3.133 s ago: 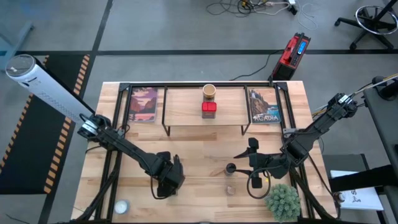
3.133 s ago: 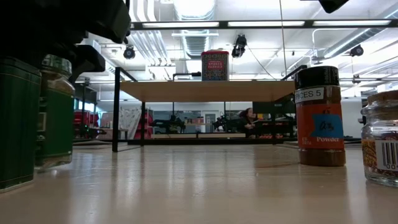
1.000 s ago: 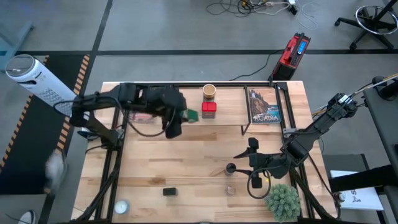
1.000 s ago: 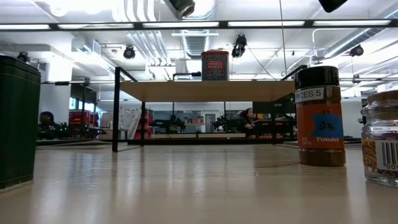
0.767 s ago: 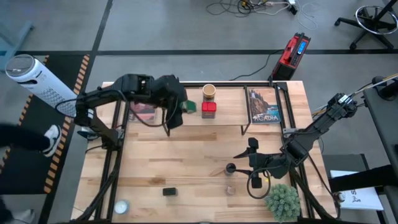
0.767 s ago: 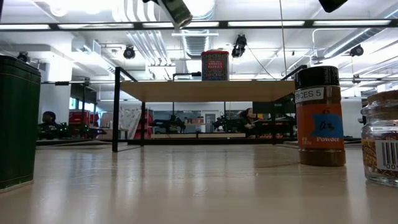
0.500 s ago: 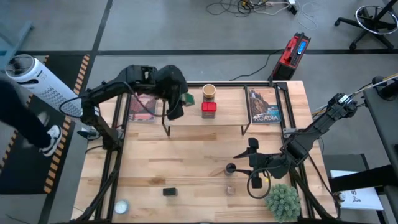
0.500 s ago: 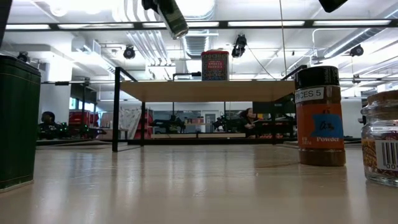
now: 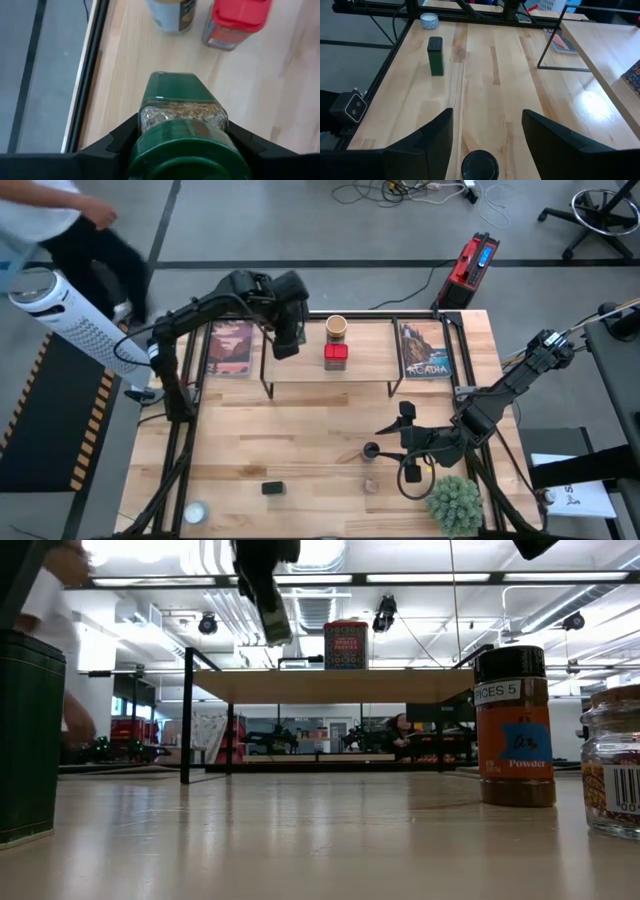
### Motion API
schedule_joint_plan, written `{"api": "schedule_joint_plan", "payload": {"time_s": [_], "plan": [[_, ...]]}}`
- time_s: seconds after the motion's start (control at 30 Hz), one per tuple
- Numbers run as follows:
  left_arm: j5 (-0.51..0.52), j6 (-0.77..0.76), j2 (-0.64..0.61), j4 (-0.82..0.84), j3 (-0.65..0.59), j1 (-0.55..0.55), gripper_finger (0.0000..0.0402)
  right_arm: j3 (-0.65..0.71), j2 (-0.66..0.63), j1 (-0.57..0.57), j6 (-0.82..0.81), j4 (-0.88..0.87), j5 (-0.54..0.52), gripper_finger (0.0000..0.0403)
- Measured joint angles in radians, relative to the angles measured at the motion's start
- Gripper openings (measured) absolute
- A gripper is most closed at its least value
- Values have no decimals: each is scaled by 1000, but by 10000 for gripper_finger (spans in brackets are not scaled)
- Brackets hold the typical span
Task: Shelf spices
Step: Put the green seasoning bottle on the shelf
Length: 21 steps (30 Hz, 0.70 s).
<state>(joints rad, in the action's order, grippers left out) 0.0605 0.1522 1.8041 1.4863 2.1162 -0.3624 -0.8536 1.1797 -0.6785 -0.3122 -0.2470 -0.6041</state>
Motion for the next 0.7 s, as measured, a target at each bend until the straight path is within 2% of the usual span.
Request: {"api": "schedule_joint_plan", "payload": {"time_s": [0.33,0.7], "plan": [[-1,97,84,75,0,-68,189,0,0,0,0,0,0,213],[-28,171,111,85,0,-111,189,17,15,0,-53,6,-1,213]]}}
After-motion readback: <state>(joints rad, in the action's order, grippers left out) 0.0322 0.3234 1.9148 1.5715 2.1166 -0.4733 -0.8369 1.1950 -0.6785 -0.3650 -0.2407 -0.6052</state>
